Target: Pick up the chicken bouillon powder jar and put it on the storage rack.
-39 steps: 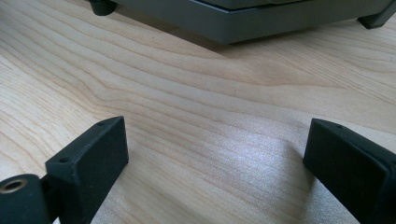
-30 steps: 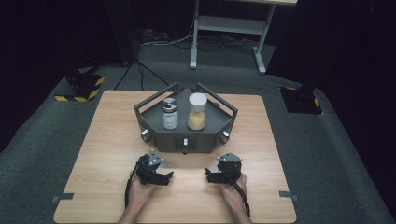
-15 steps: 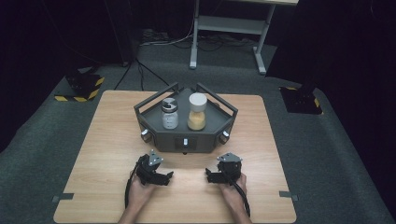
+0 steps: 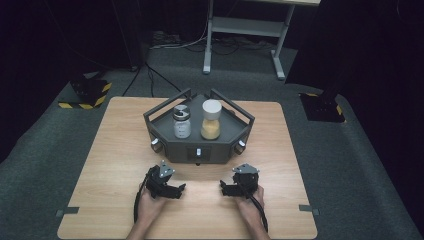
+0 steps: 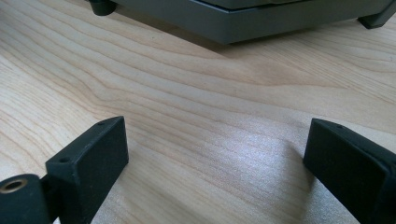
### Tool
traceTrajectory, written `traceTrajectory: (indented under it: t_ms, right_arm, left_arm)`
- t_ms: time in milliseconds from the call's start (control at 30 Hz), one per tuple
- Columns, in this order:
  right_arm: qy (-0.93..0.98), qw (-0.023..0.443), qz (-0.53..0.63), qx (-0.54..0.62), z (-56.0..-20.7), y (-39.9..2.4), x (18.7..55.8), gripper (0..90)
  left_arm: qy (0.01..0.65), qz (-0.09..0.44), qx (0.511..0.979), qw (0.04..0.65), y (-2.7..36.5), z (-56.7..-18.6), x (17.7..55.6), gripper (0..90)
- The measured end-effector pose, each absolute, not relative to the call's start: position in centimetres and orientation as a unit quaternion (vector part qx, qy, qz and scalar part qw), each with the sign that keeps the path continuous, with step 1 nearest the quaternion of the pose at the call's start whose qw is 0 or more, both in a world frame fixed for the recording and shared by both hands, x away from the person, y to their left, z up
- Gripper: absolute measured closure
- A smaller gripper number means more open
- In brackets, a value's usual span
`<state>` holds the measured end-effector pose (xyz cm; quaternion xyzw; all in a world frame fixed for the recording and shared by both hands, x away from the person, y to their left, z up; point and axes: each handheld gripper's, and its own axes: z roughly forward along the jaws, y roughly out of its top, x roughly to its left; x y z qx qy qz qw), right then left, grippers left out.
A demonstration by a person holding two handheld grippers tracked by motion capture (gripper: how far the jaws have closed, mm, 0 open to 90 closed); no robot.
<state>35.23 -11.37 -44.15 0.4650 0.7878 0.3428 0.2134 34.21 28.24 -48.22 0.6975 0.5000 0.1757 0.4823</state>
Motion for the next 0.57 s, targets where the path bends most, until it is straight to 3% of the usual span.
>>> traceTrajectory:
  t_ms: [567]
  right_arm:
    - [0.792, 0.211, 0.344, 0.459, -44.12, -11.58, 35.5, 5.6]
  left_arm:
    - [0.51, 0.18, 0.694, 0.475, 27.57, -48.06, 34.15, 4.2]
